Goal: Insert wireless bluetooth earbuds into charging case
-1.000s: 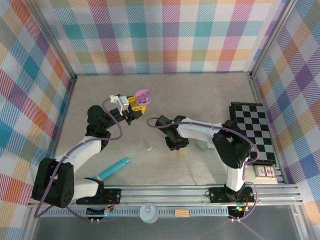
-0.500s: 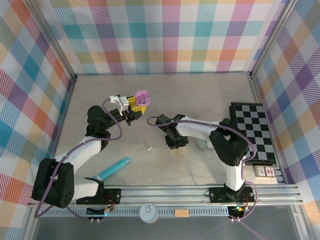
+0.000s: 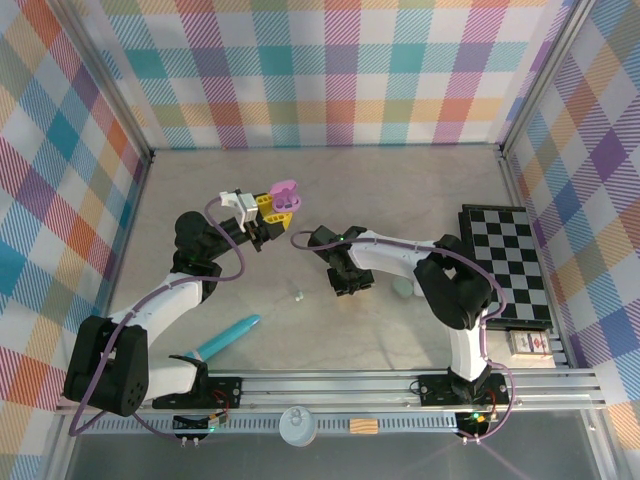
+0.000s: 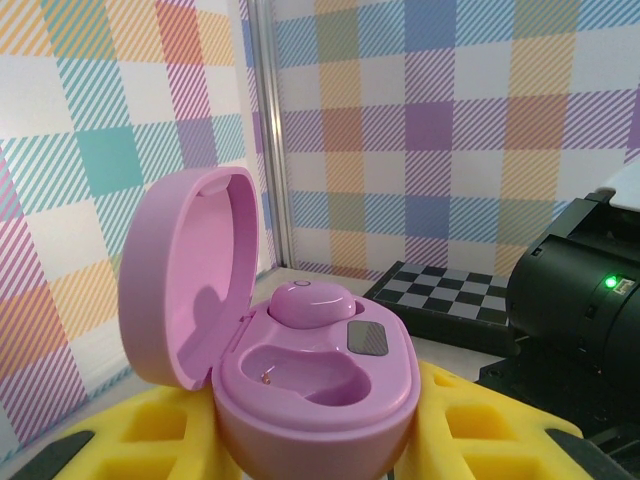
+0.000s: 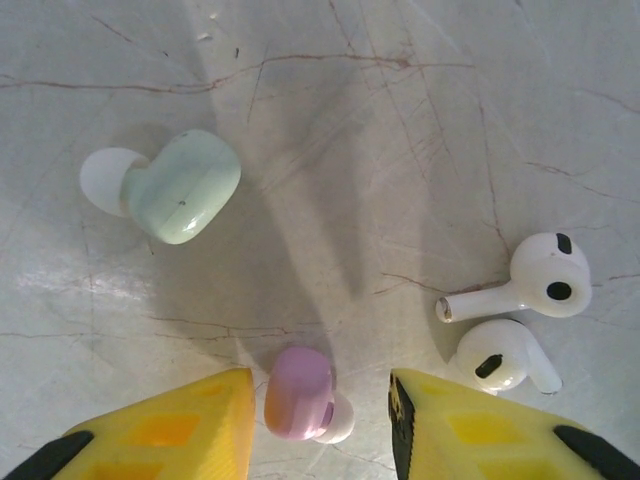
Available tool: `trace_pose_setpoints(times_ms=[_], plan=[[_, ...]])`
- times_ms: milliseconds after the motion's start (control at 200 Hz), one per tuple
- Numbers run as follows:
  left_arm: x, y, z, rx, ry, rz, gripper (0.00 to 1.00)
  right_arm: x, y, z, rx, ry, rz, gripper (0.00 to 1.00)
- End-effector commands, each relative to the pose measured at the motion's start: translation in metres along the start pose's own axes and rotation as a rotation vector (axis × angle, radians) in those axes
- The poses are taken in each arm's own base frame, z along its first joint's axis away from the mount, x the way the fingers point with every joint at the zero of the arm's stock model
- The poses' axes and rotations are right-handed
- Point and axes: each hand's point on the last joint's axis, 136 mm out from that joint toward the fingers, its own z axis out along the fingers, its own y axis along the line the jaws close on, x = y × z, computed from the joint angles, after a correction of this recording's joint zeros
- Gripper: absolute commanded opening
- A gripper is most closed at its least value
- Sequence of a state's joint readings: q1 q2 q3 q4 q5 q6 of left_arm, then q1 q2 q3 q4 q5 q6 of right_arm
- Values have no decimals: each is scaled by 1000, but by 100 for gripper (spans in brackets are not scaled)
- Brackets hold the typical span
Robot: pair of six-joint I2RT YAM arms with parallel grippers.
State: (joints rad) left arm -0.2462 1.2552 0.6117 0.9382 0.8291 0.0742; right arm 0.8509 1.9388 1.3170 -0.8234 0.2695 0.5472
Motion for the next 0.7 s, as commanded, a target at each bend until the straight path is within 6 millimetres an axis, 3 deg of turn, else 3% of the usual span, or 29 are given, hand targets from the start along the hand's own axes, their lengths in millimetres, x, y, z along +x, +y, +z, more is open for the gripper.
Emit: trace_pose_setpoints(times_ms=[0,415,695], plan=[[-9,-3,-4,13,-29,32,29,-7,1,-5,2,-8,-18,38],[-12,-5,-4,21,-30,41,29,-13,7,5,-6,7,-16,27],[-14,-7,-5,25,-33,43,28,-13,6,0,-10,3,-15,17]])
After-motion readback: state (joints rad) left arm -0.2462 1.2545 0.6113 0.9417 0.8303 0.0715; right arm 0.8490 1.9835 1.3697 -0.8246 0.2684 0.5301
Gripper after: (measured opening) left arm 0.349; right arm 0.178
